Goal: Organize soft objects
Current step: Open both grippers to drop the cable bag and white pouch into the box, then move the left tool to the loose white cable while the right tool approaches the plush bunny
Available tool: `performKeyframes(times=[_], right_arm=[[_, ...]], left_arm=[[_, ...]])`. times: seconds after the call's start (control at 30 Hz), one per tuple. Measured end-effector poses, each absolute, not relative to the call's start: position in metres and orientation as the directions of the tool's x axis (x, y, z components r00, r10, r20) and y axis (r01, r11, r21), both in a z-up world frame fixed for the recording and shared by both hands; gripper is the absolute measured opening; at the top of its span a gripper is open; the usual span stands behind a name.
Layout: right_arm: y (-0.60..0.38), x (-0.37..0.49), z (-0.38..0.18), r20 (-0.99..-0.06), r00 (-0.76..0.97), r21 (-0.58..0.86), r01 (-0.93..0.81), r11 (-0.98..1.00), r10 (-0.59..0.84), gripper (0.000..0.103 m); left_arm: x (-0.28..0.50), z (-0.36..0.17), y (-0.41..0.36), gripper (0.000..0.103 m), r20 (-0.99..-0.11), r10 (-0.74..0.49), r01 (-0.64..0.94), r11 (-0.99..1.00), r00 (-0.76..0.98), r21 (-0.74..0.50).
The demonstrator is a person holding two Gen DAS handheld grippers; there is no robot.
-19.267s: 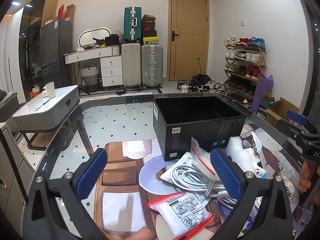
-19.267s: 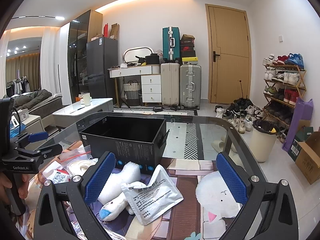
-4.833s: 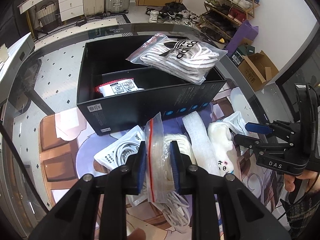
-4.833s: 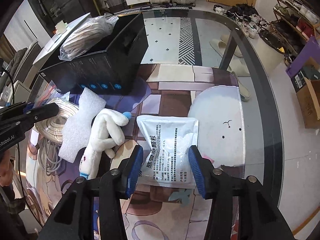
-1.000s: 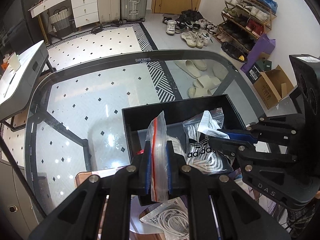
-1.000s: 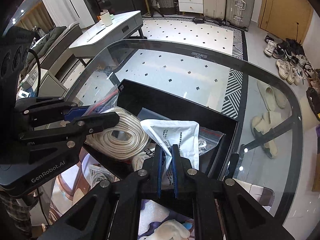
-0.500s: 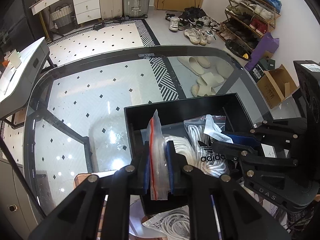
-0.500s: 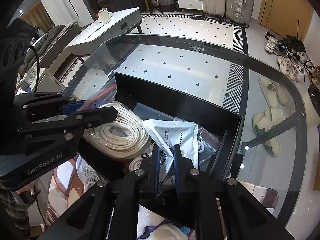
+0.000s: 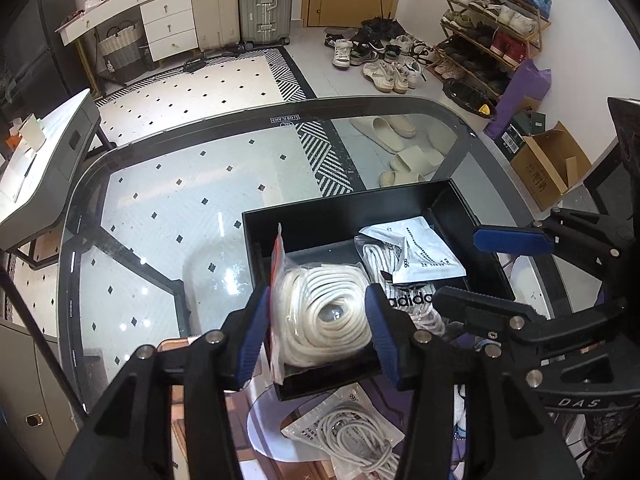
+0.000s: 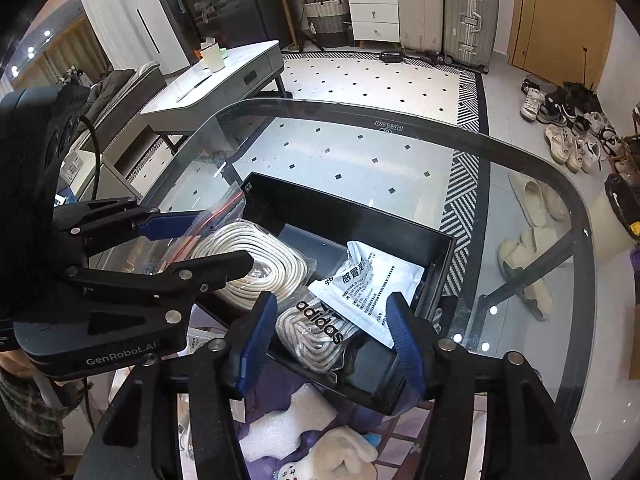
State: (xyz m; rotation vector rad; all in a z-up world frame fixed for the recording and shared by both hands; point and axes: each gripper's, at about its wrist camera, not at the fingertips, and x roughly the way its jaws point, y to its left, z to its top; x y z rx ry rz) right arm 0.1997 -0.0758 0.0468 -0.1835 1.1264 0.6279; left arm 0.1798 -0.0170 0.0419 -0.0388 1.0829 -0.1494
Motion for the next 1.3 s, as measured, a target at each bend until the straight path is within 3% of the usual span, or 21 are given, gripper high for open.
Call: performKeyframes(times=[0.07,0.13,0.23,0.57,0.63,1.3], right_arm=[[-0.081,0.196,0.051,-0.876,0.292,0.179,-0.543,0.821,0.384,0.069],[-0.085,0.193,0.053,-0.872,0.300,0.184,-0.534,0.825,0.388,0.071],[-0.090,0.185,0.055,-0.869,0.311,0.181,-0.526,0.831,0.385,0.080],[-0.109,0.152,0.053,-0.862,0.325,0.193,-0.501,0.843,0.390,0.093],[-0.110,0.147,0.051,-0.863,0.322,0.194,-0.500,0.844,0.389,0.093],[-0.145,0.109,0.015,-0.884,0.237,0.295,-0.384,0.875,0.403,0.093]], left_arm=[[0.174,0.043,-0.018,0.052,-0.878,-0.133,0.102,0.990,0.460,-0.097],[0.166,0.046,-0.015,0.069,-0.875,-0.136,0.107,0.989,0.465,-0.097],[0.153,0.051,-0.007,0.086,-0.859,-0.146,0.086,0.989,0.490,-0.118],[0.110,0.042,-0.001,0.091,-0.870,-0.099,0.028,0.995,0.482,-0.097],[0.102,0.038,-0.003,0.102,-0.872,-0.100,0.029,0.995,0.479,-0.098],[0.057,0.001,-0.045,0.103,-0.893,-0.095,0.059,0.995,0.441,-0.077]])
